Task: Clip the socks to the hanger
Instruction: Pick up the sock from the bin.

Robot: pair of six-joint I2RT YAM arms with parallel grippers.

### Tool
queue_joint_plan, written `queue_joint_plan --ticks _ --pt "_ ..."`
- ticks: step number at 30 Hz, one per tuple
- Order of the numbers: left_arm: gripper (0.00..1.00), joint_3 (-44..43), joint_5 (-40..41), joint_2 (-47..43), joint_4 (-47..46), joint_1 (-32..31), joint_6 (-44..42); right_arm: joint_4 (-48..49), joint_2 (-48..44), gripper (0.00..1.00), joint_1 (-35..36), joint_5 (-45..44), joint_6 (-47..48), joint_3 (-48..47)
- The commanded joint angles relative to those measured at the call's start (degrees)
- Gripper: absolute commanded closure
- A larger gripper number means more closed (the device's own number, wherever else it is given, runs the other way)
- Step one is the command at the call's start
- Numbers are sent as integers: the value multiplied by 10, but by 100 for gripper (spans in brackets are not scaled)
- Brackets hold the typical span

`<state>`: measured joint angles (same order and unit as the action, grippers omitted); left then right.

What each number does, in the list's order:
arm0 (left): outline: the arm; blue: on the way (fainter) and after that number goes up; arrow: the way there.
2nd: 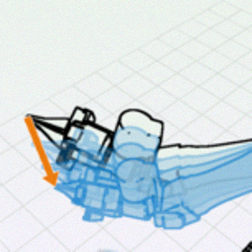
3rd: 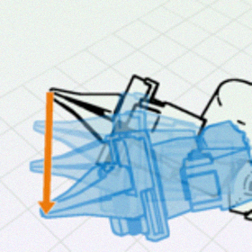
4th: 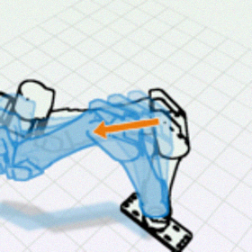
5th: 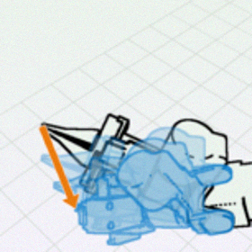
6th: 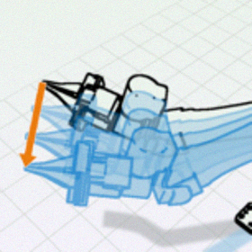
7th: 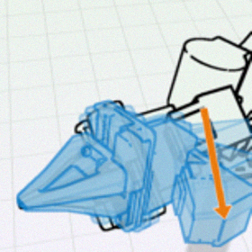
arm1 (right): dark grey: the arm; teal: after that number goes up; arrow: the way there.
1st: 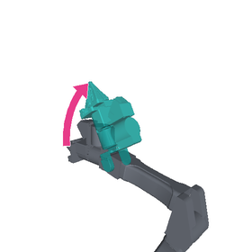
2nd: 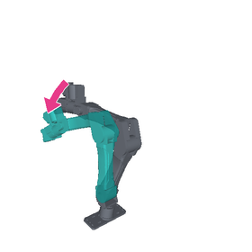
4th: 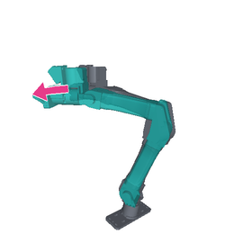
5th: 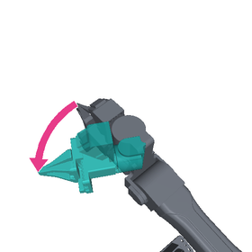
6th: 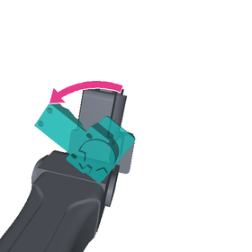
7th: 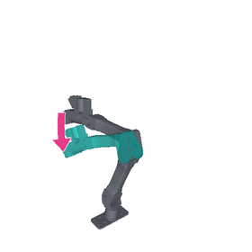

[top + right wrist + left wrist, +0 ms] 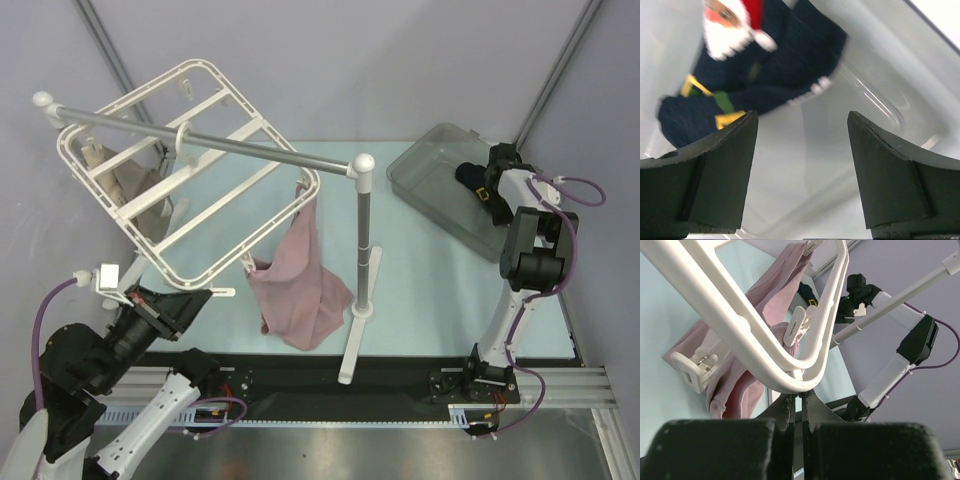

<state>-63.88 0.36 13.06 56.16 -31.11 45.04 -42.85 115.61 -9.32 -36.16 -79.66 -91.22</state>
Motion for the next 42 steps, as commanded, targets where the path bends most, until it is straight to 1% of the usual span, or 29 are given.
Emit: queue_joint_plan --ticks 1,5,10,15,20,24,27,30,31,32,33,35,37,38,39,40,42 --pt "100 -3 -10 31 31 -3 -2 63 18 23 -6 -75 46 -40" --pt "100 5 -5 21 28 -2 2 111 35 23 -9 -96 86 -57" --pt "100 9 -4 9 33 -3 3 85 87 23 -21 -76 74 -119" --pt "100 8 -4 5 27 -3 4 118 109 24 -24 -80 90 -132" --pt "100 9 -4 6 28 -3 3 124 139 25 -30 -85 100 -161" --pt "100 23 -14 6 23 -3 7 152 157 26 -32 -86 130 -169" --pt "100 25 -11 5 26 -3 9 127 184 26 -34 -89 125 -203" --pt "100 24 -6 5 30 -3 8 124 192 29 -38 -88 127 -208" --pt "100 23 -7 6 32 -3 7 124 196 31 -38 -87 128 -209" --pt "100 23 -7 6 33 -3 6 127 197 39 -38 -87 134 -210" --pt "100 24 -7 6 33 -3 7 127 200 41 -39 -87 135 -211" --pt "100 25 -6 3 33 -3 6 121 206 51 -39 -80 134 -213" --pt "100 25 -7 1 33 -3 8 121 208 55 -41 -72 132 -213" --pt "100 25 -8 1 33 -3 8 123 211 59 -41 -72 133 -213" --pt "100 24 -8 0 34 -3 8 123 212 64 -44 -70 137 -215" --pt "100 24 -7 1 40 -3 8 120 212 76 -45 -62 142 -218" --pt "100 24 -5 -2 41 -2 8 119 207 84 -44 -62 157 -223"
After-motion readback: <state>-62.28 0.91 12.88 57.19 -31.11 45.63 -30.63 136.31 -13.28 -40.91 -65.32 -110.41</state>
